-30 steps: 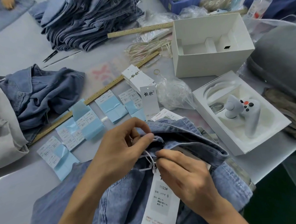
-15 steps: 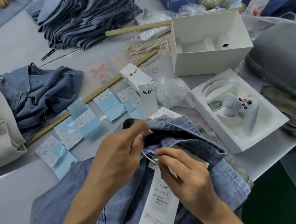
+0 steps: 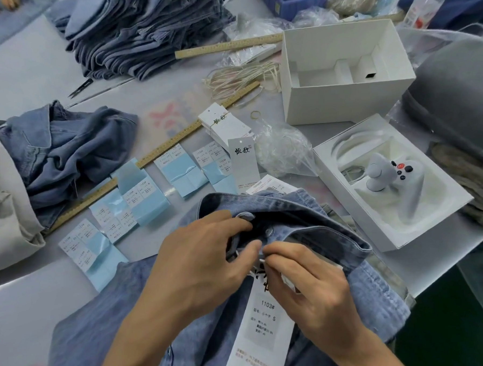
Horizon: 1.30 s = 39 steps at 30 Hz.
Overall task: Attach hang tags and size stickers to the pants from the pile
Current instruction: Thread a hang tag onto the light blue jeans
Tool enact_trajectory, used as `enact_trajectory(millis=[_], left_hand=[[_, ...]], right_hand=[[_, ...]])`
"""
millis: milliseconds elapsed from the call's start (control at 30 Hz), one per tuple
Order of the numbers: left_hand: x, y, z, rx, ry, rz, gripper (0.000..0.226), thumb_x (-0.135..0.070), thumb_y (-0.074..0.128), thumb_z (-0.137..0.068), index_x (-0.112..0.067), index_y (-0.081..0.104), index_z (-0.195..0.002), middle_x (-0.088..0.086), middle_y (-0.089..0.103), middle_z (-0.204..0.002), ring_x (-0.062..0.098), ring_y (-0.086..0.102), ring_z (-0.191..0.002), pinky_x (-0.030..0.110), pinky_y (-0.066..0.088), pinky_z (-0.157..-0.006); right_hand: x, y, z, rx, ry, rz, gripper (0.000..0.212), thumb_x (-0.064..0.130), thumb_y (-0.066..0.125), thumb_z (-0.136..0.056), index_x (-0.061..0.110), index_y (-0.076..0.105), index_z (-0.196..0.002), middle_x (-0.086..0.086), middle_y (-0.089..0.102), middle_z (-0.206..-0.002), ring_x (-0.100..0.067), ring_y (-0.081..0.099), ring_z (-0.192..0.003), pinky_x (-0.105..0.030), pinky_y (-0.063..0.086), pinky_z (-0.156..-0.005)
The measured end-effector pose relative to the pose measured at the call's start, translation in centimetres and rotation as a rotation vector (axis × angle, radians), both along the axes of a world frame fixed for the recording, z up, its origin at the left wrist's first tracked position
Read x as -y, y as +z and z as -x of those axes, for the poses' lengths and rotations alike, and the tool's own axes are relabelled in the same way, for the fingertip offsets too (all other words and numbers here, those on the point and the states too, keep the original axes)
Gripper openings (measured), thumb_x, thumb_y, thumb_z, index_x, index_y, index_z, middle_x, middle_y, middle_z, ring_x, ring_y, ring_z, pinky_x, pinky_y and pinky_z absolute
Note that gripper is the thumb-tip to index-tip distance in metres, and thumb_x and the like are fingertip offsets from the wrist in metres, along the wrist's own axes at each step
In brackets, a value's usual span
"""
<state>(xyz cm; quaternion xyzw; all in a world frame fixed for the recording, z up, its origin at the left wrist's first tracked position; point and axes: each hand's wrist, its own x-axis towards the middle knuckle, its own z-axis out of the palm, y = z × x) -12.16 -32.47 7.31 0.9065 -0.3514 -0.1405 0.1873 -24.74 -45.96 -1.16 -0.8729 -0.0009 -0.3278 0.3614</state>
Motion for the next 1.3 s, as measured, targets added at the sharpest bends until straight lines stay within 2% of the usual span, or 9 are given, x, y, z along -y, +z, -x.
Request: enact_trajectory(millis=[267,367,467,667,767,833,1000,1133,1300], left_hand=[[-0.1,0.9,0.4,0.137,-0.054,-0.225,0.033,-0.06,0.049,-0.089,-0.04,0.055,-0.115,-0.016,0.053,-0.101,0.005,0.053,-0.096,0.027,0.047,-0.069],[-0.1,1.2,0.3,0.189,-0.029,-0.255,0.018,-0.047,0.056,-0.089,-0.034,0.061,-0.1,-0.012,0.055,-0.09,0.011,0.057,-0.087,0.031,0.048,-0.062],[0.0,1.1,0.2,0.25,0.039,-0.165,0.01,-0.033,0.062,-0.086,-0.026,0.065,-0.079,-0.008,0.054,-0.074,0.018,0.057,-0.064,0.03,0.043,-0.047],[-1.0,-0.1,-0.6,0.206,0.102,0.061,0.008,-0.031,0.067,-0.084,-0.028,0.073,-0.081,-0.01,0.058,-0.063,0.016,0.057,-0.059,0.037,0.049,-0.053],[-1.3,-0.3,-1.4,0.034,0.164,0.174,0.012,-0.04,0.066,-0.086,-0.032,0.07,-0.078,-0.014,0.055,-0.053,0.006,0.053,-0.052,0.026,0.04,-0.05],[-1.4,-0.7,-2.2,-0.159,0.189,0.217,0.009,-0.036,0.072,-0.086,-0.031,0.071,-0.078,-0.017,0.066,-0.062,0.006,0.061,-0.057,0.03,0.05,-0.054],[-1.5,-1.3,-3.9,-0.544,0.19,0.334,0.013,-0.021,0.069,-0.096,-0.023,0.075,-0.084,0.01,0.07,-0.07,0.013,0.055,-0.056,0.033,0.045,-0.056],[-1.4,-1.5,-4.4,-0.644,0.196,0.375,0.013,-0.022,0.067,-0.097,-0.021,0.075,-0.087,0.018,0.07,-0.076,0.018,0.055,-0.06,0.035,0.043,-0.059],[-1.3,-1.8,-4.6,-0.695,0.241,0.391,0.016,-0.022,0.065,-0.098,-0.021,0.075,-0.086,0.011,0.07,-0.071,0.019,0.06,-0.059,0.033,0.049,-0.055]], right_hand=[[0.8,0.5,-1.4,-0.015,-0.062,-0.019,0.009,0.003,0.066,-0.097,-0.003,0.071,-0.092,-0.007,0.067,-0.102,-0.017,0.067,-0.088,-0.03,0.057,-0.071],[1.0,0.8,-1.6,0.005,-0.087,-0.038,0.009,0.005,0.066,-0.097,-0.001,0.071,-0.092,-0.009,0.061,-0.105,-0.014,0.061,-0.071,-0.027,0.051,-0.059],[0.8,1.0,-1.3,0.077,-0.106,-0.049,0.007,0.003,0.07,-0.094,-0.003,0.074,-0.093,-0.012,0.058,-0.099,-0.01,0.053,-0.064,-0.025,0.045,-0.054],[-0.3,0.7,-1.6,-0.062,0.001,-0.074,0.007,0.008,0.066,-0.098,0.004,0.07,-0.093,-0.002,0.058,-0.079,-0.017,0.054,-0.065,-0.032,0.049,-0.058],[-0.6,0.5,-2.1,-0.145,-0.029,-0.136,0.003,0.008,0.068,-0.095,0.009,0.071,-0.096,0.002,0.062,-0.083,-0.013,0.058,-0.07,-0.031,0.051,-0.062],[-0.8,0.5,-2.5,-0.159,-0.065,-0.204,0.005,0.008,0.07,-0.092,0.012,0.071,-0.096,0.009,0.063,-0.083,-0.007,0.058,-0.072,-0.024,0.051,-0.066],[-1.6,1.1,-3.5,-0.173,-0.111,-0.297,0.008,0.013,0.07,-0.093,0.02,0.069,-0.089,0.019,0.04,-0.066,-0.009,0.046,-0.06,-0.023,0.041,-0.058],[-1.4,1.6,-3.8,-0.18,-0.119,-0.306,0.009,0.012,0.071,-0.093,0.018,0.07,-0.088,0.02,0.039,-0.066,-0.008,0.046,-0.061,-0.016,0.038,-0.062],[-1.7,2.2,-4.2,-0.209,-0.093,-0.278,0.008,0.012,0.068,-0.094,0.016,0.069,-0.088,0.011,0.047,-0.069,-0.012,0.048,-0.063,-0.024,0.042,-0.059]])
